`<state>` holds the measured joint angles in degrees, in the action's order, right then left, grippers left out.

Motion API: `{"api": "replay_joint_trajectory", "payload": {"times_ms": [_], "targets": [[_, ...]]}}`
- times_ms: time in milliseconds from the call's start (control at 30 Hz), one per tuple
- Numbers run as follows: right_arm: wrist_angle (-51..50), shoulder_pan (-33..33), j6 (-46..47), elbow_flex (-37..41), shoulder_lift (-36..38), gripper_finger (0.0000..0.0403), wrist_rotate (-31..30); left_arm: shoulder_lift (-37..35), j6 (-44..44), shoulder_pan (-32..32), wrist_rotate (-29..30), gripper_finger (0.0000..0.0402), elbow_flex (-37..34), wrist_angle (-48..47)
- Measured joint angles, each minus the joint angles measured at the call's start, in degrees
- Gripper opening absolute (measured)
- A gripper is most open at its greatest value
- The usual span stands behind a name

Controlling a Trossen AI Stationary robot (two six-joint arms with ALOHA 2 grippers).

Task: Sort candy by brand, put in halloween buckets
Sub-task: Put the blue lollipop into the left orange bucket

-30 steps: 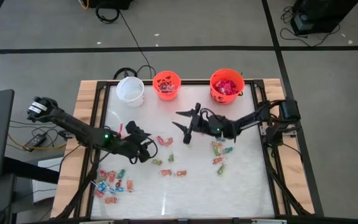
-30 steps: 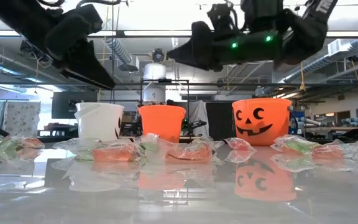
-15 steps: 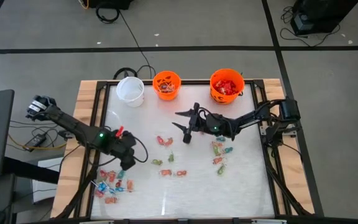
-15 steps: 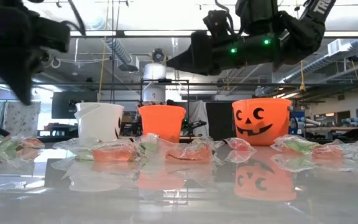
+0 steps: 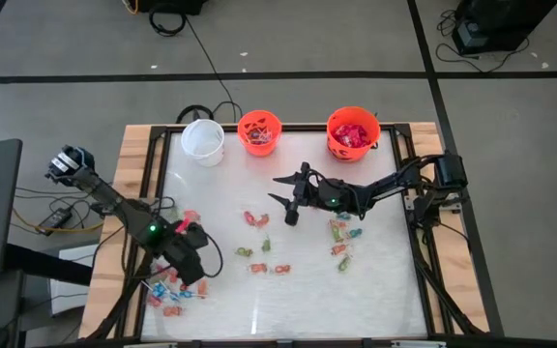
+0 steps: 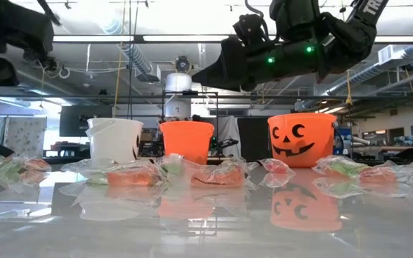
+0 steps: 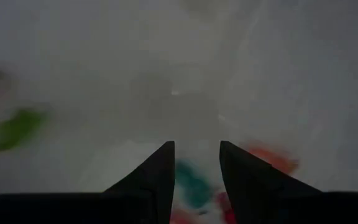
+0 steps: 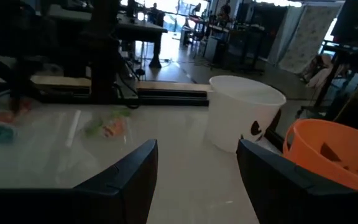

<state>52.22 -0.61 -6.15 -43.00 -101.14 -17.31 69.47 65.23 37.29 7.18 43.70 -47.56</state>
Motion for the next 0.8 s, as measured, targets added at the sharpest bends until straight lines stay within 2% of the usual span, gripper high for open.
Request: {"api": "replay_joint_trajectory", "payload": {"times_ms": [233,433,633,800], "targets": [[-1.93,2.26,1.49,0.0,0.04,0.0231,-8.75,1.77,-3.43,3.68,1.01,0.0132,0.0,7.48],[-1.89,4.73,3.0,0.0,0.07,0.0231,-11.65,3.74,-6.45,6.3,3.68,0.0132,0.0,8.14],[-1.8,6.07,2.52,-0.02,0.18,0.0231,-10.9,6.57,-6.6,7.31,5.65,0.0132,0.0,13.05],[-5.67,6.1,4.22,-0.02,2.8,0.0231,-4.21,10.49,-6.51,7.46,6.47,0.0132,0.0,23.98]]}}
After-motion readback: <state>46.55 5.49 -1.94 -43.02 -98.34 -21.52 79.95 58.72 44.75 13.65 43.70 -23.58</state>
